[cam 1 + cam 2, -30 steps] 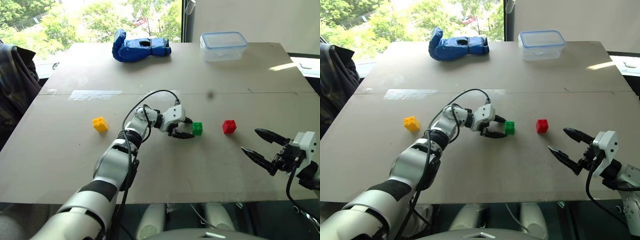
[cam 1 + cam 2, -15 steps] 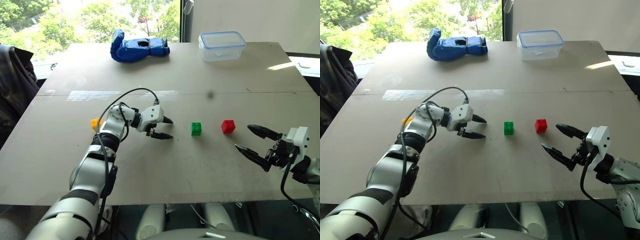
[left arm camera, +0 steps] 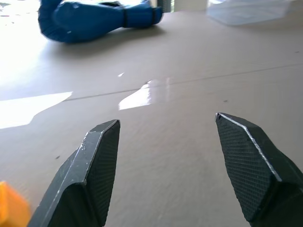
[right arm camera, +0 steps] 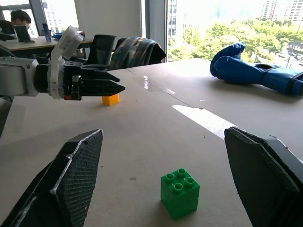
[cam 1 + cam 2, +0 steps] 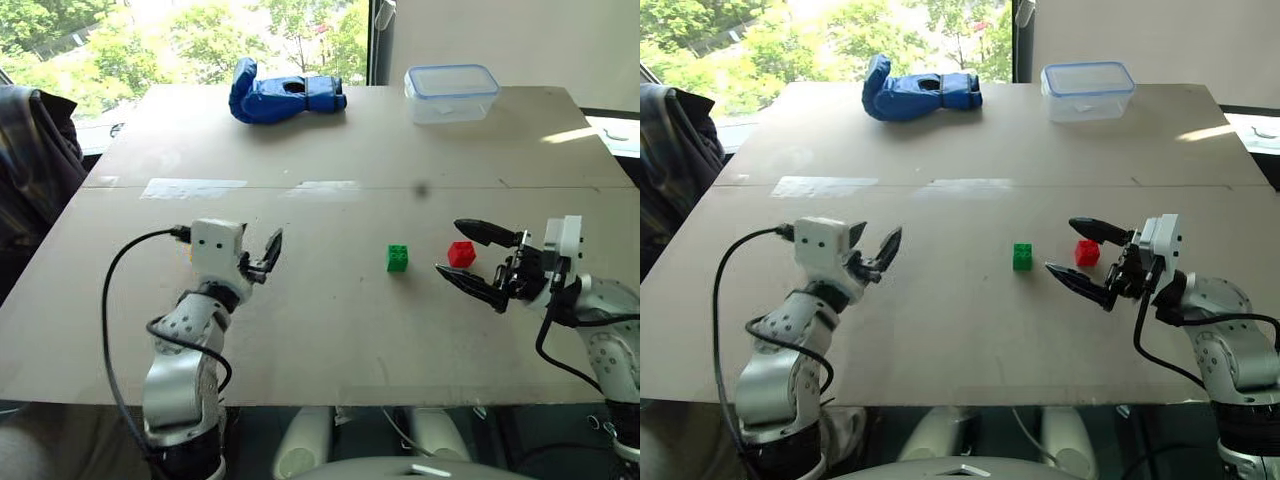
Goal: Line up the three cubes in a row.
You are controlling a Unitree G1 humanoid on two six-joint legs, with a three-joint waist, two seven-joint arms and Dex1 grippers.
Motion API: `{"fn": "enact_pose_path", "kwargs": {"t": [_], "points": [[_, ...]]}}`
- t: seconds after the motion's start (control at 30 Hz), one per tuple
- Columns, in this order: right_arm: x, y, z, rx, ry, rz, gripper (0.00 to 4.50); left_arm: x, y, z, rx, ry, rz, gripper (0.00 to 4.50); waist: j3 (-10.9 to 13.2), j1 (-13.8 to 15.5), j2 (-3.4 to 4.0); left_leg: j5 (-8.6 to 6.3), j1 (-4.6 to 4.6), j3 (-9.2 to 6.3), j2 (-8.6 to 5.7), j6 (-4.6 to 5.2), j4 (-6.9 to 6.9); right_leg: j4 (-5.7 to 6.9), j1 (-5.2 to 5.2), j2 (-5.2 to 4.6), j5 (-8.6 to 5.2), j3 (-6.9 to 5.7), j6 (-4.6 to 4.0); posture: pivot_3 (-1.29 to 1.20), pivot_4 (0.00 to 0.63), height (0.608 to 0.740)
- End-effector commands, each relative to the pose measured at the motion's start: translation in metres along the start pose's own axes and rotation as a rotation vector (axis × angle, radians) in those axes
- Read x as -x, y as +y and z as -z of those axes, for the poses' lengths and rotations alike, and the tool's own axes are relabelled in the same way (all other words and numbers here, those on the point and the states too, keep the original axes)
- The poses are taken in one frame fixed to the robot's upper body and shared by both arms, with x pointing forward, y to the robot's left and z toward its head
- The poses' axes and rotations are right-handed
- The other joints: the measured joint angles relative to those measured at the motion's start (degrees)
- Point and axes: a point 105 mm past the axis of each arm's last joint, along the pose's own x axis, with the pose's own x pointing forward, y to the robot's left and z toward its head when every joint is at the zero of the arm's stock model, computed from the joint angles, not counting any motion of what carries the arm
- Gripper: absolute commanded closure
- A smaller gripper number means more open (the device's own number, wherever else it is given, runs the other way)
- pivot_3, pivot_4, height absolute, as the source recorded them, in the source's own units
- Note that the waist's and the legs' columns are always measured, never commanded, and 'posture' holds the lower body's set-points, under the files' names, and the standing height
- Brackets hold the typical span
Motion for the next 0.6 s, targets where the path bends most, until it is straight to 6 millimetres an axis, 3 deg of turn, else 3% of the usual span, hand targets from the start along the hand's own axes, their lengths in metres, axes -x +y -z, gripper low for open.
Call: {"fn": "enact_pose_path", "kwargs": {"t": [0.03,0.33,0.6], "points": [[-0.008,-0.002,-0.006,0.038,-0.019,-0.042,0.29,0.011,0.013,-0.005,-0.035,-0.015,-0.141,1.22,0.00,0.17,0.00,0.00,0.00,-0.01,0.00,0.00,0.00,0.00,0.00,0.00,0.00,-0.01,0.00,0.00,0.150,0.740],[-0.018,-0.002,-0.007,0.053,-0.017,-0.074,0.29,0.020,0.055,0.018,-0.013,0.016,-0.373,1.22,0.00,0.88,0.00,0.01,-0.07,-0.10,-0.01,-0.03,-0.02,-0.08,0.00,-0.04,-0.01,-0.14,-0.02,0.00,0.150,0.740],[-0.023,0.005,-0.009,0.051,-0.045,-0.068,0.29,-0.007,0.059,0.046,-0.020,0.074,-0.177,1.22,0.00,0.83,0.00,0.01,-0.07,-0.10,-0.02,-0.03,-0.04,-0.09,0.00,-0.03,-0.01,-0.17,-0.03,0.00,0.150,0.740]]}}
